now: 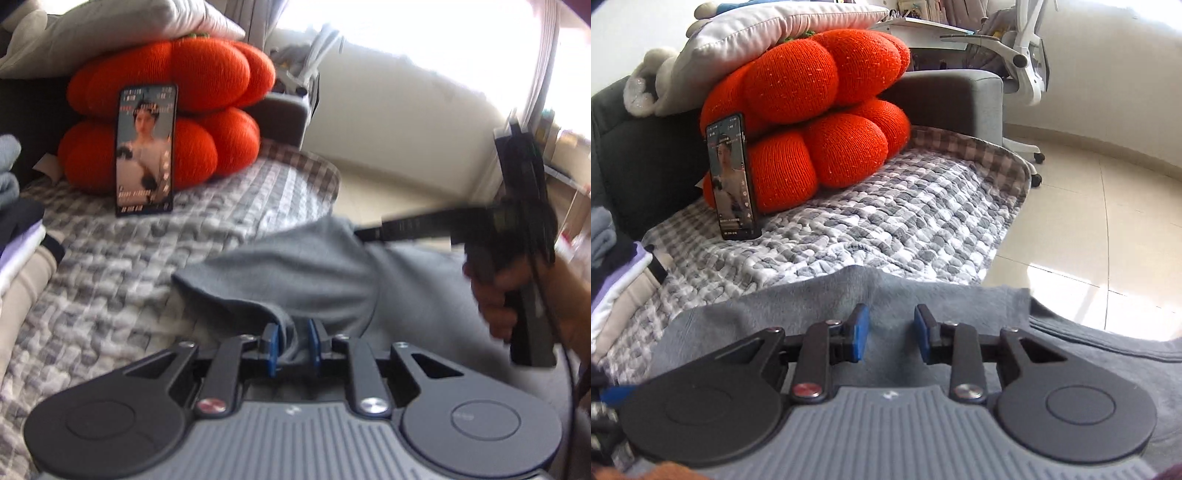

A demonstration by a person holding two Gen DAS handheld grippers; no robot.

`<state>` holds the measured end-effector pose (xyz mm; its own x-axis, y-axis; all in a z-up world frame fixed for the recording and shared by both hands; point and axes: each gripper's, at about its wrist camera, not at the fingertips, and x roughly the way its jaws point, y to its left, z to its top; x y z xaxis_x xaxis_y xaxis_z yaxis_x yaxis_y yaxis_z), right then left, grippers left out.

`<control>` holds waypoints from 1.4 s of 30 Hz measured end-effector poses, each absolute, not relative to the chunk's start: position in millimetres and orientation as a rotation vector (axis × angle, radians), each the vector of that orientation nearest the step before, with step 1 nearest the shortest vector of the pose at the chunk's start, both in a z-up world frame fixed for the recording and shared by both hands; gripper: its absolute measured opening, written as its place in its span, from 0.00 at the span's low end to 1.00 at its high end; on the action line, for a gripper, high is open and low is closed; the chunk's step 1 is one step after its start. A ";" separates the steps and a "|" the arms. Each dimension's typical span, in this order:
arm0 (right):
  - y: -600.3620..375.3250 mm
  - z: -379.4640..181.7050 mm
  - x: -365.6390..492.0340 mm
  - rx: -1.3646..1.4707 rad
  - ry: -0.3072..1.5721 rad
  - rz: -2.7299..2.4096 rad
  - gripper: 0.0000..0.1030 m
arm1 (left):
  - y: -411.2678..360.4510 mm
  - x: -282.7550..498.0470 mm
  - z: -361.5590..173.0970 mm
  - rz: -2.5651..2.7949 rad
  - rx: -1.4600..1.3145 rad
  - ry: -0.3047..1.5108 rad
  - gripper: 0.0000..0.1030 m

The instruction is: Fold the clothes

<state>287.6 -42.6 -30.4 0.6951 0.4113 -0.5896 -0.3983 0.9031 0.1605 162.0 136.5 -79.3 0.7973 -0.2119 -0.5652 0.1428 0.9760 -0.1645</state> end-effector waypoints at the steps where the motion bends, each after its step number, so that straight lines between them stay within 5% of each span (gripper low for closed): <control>1: -40.5 -31.5 292.7 0.024 0.668 0.454 0.32 | 136.7 161.4 -80.8 -0.193 -0.120 0.620 0.17; 17: -56.2 -16.6 288.1 0.015 0.623 0.387 0.36 | 143.7 144.9 -60.3 -0.192 -0.140 0.494 0.18; 23: -102.6 -3.7 244.2 -0.010 0.592 0.354 0.41 | 117.0 147.8 -51.9 -0.271 -0.106 0.515 0.31; 26: -127.1 -0.2 219.6 -0.014 0.584 0.333 0.49 | 92.4 152.2 -50.4 -0.353 -0.083 0.538 0.38; 28: -144.1 -0.8 200.8 -0.005 0.569 0.325 0.60 | 75.2 155.7 -51.0 -0.430 -0.071 0.552 0.54; 30: -159.6 -5.4 180.8 -0.002 0.550 0.327 0.72 | 62.9 158.2 -56.6 -0.534 -0.087 0.568 0.59; 42: -196.6 -31.6 106.9 -0.052 0.615 0.213 0.88 | 86.4 138.8 -72.8 -0.369 -0.027 0.630 0.69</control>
